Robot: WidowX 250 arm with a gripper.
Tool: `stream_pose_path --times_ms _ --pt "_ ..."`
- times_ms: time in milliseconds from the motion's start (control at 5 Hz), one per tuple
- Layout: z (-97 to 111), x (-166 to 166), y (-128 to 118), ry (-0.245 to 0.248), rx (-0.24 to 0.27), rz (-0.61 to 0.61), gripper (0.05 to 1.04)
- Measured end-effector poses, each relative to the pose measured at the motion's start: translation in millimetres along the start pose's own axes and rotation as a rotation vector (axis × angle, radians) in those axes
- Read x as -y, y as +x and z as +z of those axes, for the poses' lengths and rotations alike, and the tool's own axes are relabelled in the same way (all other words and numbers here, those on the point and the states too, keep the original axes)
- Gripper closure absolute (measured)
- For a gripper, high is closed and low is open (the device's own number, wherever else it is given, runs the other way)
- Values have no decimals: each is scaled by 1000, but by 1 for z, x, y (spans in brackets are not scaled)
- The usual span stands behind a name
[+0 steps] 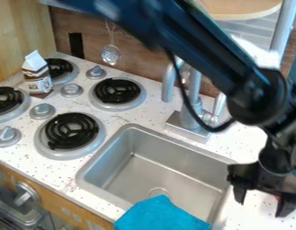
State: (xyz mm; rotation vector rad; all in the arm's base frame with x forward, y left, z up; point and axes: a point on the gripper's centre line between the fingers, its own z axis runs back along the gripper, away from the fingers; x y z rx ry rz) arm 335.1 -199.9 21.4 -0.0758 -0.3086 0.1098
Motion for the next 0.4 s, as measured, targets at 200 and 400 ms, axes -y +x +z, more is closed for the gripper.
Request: stream_pose_path --times_ms 200,400 --pt "37 -12 -29 -51 32 -9 84" --pt "65 -37 -58 -64 27 -9 84"
